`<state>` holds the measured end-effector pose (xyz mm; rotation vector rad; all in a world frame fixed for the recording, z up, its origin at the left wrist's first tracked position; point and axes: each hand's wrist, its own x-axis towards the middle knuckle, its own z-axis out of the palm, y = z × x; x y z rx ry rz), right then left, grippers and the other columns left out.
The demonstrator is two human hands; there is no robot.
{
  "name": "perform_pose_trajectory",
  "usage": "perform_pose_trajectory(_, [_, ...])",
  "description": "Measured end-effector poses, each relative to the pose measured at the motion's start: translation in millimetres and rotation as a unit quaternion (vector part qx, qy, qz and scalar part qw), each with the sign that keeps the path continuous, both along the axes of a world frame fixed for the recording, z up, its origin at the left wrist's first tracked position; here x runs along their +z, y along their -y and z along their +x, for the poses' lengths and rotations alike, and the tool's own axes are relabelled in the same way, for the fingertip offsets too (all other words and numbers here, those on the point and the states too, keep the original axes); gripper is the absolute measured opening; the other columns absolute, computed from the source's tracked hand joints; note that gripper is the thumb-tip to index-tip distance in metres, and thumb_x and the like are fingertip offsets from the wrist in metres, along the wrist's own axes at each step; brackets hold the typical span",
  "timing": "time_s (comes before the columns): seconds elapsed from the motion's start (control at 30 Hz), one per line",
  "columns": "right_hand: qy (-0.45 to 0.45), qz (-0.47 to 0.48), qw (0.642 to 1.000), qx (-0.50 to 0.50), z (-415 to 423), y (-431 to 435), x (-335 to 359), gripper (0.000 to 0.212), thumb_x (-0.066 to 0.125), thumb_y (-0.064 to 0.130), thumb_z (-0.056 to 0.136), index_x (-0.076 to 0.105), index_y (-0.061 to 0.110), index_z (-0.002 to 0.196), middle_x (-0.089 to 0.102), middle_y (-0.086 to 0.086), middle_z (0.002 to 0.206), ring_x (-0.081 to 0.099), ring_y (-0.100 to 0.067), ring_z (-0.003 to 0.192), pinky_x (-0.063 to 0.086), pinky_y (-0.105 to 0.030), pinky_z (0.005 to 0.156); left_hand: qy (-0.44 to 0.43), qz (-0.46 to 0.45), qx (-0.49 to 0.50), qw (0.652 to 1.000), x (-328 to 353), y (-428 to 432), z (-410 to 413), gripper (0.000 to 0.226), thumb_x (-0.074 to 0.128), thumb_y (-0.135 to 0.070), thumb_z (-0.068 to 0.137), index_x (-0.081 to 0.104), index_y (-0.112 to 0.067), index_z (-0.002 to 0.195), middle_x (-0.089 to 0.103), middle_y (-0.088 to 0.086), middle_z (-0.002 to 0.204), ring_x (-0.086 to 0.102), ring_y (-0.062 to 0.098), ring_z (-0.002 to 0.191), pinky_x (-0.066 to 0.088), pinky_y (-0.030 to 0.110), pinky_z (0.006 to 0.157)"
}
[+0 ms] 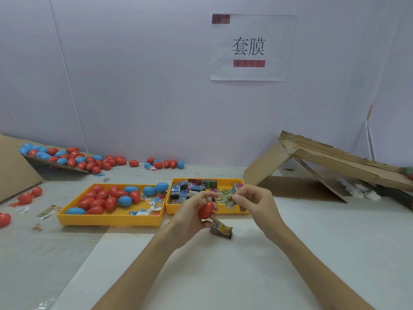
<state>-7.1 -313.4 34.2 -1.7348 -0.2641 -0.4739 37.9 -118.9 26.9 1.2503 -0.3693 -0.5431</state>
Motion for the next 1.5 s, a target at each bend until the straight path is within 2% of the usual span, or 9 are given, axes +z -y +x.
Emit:
perform_pose_trajectory(0.17, [-0.020,0.024,0.999,0.023,-1.2,-4.3,0.1,0.012,0.066,0.004,0.094,0.066,0.003,0.081,0.062,-0.020,0.066,0.056,-0.018,0.053,0.050,-0.024,0.056,-0.010,-0.034,-0.005,0.999,-1.0,-1.5,2.2,0.029,0.036,-0.012,0.107,0.057,-0.007,0.126,0.061,0.010,0.090,0.058,0.017,0.069,0.044,0.027,0.061])
perform_pose_trajectory(0.3, [-0.034,0.018,0.999,0.022,-0.7,-5.1,-1.2,0.012,0.066,0.002,0.094,0.071,0.009,0.086,0.066,-0.001,0.064,0.056,-0.017,0.053,0.050,-0.024,0.057,0.047,0.021,0.017,0.999,-2.2,-4.2,4.0,0.029,0.040,-0.025,0.109,0.058,-0.012,0.127,0.067,0.006,0.092,0.058,0.014,0.069,0.041,0.027,0.062])
perform_pose_trajectory(0.43, [-0.042,0.014,0.999,0.011,1.0,-4.3,-3.0,0.028,0.061,-0.004,0.095,0.076,0.019,0.092,0.064,-0.003,0.059,0.056,-0.016,0.051,0.050,-0.024,0.058,0.025,-0.014,0.026,0.999,-1.6,-4.0,3.0,0.026,0.043,-0.022,0.108,0.062,-0.011,0.122,0.066,0.008,0.093,0.054,0.014,0.068,0.040,0.027,0.063])
perform_pose_trajectory(0.63, [-0.037,0.018,0.999,0.002,3.3,-2.2,-4.4,0.036,0.057,-0.006,0.095,0.077,0.025,0.095,0.061,0.002,0.051,0.050,-0.014,0.043,0.051,-0.023,0.065,0.012,-0.049,0.058,0.997,-3.0,-3.9,2.7,0.037,0.071,-0.018,0.087,0.065,-0.005,0.122,0.067,0.013,0.113,0.067,0.019,0.095,0.056,0.029,0.085])
perform_pose_trajectory(0.73, [-0.029,0.036,0.999,0.006,4.6,-0.3,-3.4,0.045,0.058,-0.006,0.095,0.081,0.032,0.088,0.058,-0.016,0.053,0.048,-0.014,0.042,0.049,-0.018,0.061,0.025,-0.054,0.087,0.994,-2.2,-4.3,2.5,0.052,0.078,-0.016,0.074,0.065,-0.006,0.123,0.069,0.014,0.118,0.069,0.022,0.107,0.056,0.030,0.091])
perform_pose_trajectory(0.83, [-0.036,0.059,0.997,0.015,5.4,1.1,-1.6,0.045,0.059,-0.006,0.093,0.082,0.033,0.088,0.055,-0.043,0.073,0.047,-0.016,0.043,0.047,-0.016,0.060,0.059,-0.030,0.111,0.992,-0.5,-5.8,2.8,0.052,0.081,-0.023,0.070,0.067,-0.016,0.119,0.075,0.000,0.107,0.073,0.019,0.099,0.057,0.025,0.076])
perform_pose_trajectory(0.93, [-0.051,0.068,0.996,0.027,5.6,2.1,-0.4,0.042,0.061,-0.003,0.093,0.082,0.032,0.091,0.054,-0.049,0.083,0.046,-0.017,0.042,0.047,-0.017,0.060,0.085,-0.010,0.129,0.988,-1.4,-6.1,3.8,0.052,0.083,-0.029,0.066,0.069,-0.023,0.116,0.075,-0.007,0.104,0.074,0.017,0.094,0.055,0.023,0.070])
perform_pose_trajectory(1.2, [-0.081,0.071,0.993,0.052,5.1,3.5,-1.8,0.034,0.062,0.000,0.093,0.081,0.028,0.098,0.062,-0.026,0.071,0.047,-0.021,0.043,0.048,-0.020,0.060,0.131,0.002,0.146,0.981,-6.4,-3.8,5.0,0.038,0.084,-0.007,0.075,0.072,-0.021,0.109,0.074,-0.001,0.108,0.070,0.021,0.106,0.058,0.038,0.092])
perform_pose_trajectory(1.5, [-0.081,0.077,0.993,0.038,0.2,-0.8,2.0,0.041,0.060,-0.004,0.094,0.082,0.031,0.092,0.066,-0.018,0.066,0.054,-0.020,0.045,0.049,-0.024,0.055,0.137,-0.047,0.133,0.981,-4.6,-1.1,3.4,0.026,0.078,-0.012,0.080,0.077,-0.015,0.106,0.076,0.004,0.106,0.070,0.023,0.108,0.058,0.033,0.089])
